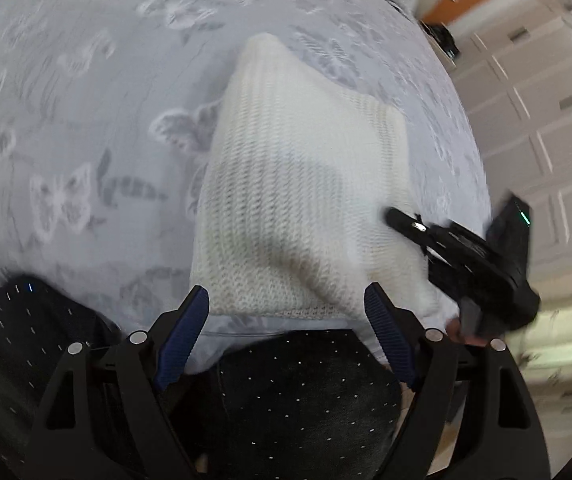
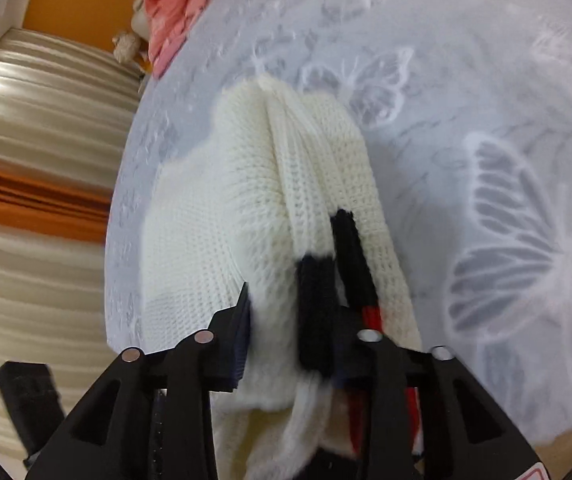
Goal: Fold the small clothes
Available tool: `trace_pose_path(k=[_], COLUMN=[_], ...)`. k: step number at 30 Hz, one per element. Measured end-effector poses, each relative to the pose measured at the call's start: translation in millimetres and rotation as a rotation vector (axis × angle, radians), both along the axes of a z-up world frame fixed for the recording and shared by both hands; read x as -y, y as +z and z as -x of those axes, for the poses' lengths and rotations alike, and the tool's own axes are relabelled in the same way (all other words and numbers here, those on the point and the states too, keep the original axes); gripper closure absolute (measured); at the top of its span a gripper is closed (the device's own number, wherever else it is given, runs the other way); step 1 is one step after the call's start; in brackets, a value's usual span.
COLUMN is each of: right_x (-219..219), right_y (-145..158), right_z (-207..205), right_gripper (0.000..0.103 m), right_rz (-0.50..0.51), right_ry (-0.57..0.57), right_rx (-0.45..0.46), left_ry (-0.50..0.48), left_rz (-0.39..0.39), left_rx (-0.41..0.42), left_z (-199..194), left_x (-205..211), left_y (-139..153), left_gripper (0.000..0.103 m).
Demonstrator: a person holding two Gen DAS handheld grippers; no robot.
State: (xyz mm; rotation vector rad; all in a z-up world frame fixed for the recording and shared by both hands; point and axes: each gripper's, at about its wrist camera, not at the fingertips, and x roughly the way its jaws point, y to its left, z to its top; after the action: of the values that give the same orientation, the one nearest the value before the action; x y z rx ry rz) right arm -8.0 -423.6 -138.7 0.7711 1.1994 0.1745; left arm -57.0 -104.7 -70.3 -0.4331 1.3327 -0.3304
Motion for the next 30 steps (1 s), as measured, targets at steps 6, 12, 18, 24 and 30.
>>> trace_pose_path(k=[6,12,18,24,30], right_x=[-7.8,-29.3,17.8,14.5,6.6], right_y=[34.5,27.3,21.1,8.3,66.6], right_z=[50.9,57.3,79.5,80.8,40.8], right_gripper=[0.036,0.087,0.088,0.075,0.041], right_rz=[-0.029,0.058,0.017,0.084,0.286], right_ry=[0.012,0.062,-0.078,-0.017,0.041], right_rx=[0.033,0.025,0.03,-0.031,0.094], left_ry=[0.038,0.014,-0.051,-0.039,-0.093], left_rz=[0.0,-0.047,-0.208,-0.197,-0.288], left_rx=[-0.019,-0.043,-0.051,-0.068,0.045], left_z=[-5.7,-6.2,-8.0,-8.9,-20.5], left_x=[-7.5,4.5,10.8,10.5,22.0], left_y=[-2.8,-19.4,-37.9,-43.1,-17.4], left_gripper=[0.025,0.025,0.027,0.026,0.026])
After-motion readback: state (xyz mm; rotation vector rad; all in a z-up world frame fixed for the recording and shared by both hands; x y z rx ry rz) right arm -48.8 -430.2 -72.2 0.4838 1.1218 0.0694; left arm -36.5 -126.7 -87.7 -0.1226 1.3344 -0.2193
